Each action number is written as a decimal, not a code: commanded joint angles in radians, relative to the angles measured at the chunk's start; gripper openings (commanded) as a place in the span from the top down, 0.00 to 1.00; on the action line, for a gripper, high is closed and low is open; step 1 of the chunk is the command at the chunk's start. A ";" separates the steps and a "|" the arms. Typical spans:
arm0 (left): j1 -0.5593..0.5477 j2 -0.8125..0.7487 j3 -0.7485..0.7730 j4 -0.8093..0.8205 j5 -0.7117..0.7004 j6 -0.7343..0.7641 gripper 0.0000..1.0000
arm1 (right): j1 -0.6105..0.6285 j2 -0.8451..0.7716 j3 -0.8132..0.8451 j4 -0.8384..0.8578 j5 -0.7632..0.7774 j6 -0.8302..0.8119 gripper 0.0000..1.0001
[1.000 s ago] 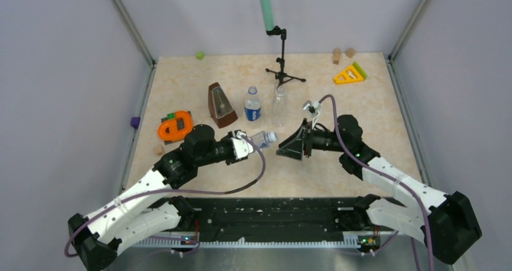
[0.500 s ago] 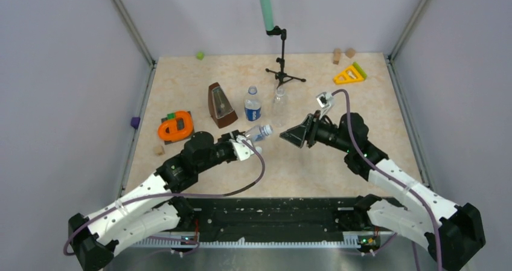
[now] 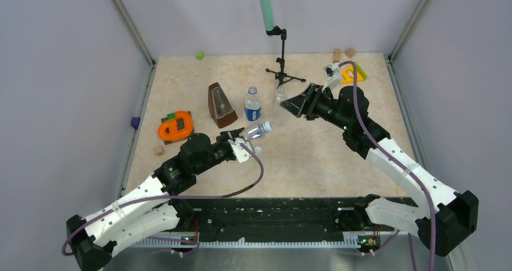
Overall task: Unscrew the bottle caps
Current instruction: Unscrew the bottle cap from the plastic bottle.
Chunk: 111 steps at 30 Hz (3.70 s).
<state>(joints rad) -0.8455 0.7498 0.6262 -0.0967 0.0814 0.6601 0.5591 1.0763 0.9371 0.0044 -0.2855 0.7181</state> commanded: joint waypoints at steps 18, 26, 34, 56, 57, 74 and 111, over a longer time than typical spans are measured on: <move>-0.195 0.035 -0.142 0.291 -0.336 0.215 1.00 | -0.039 -0.198 -0.323 0.268 -0.170 0.334 0.47; -0.225 0.064 -0.204 0.454 -0.353 0.239 1.00 | -0.039 -0.145 -0.358 0.238 -0.209 0.279 0.48; -0.237 0.071 -0.210 0.418 -0.352 0.231 1.00 | -0.037 -0.101 -0.409 0.399 -0.274 0.323 0.48; -0.267 0.063 -0.268 0.473 -0.328 0.191 1.00 | 0.013 -0.094 -0.439 0.429 -0.265 0.332 0.50; -0.267 0.069 -0.268 0.476 -0.328 0.194 1.00 | 0.013 -0.092 -0.439 0.435 -0.266 0.333 0.50; -0.270 0.120 -0.266 0.530 -0.327 0.179 1.00 | 0.019 -0.032 -0.406 0.420 -0.333 0.266 0.54; -0.056 0.026 -0.063 0.181 0.347 -0.233 1.00 | 0.045 -0.097 -0.378 0.329 -0.473 -0.169 0.92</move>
<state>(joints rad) -0.9668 0.7643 0.4461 0.0860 0.1047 0.5262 0.5945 1.0161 0.5381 0.3653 -0.7116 0.6621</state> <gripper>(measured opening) 0.423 0.330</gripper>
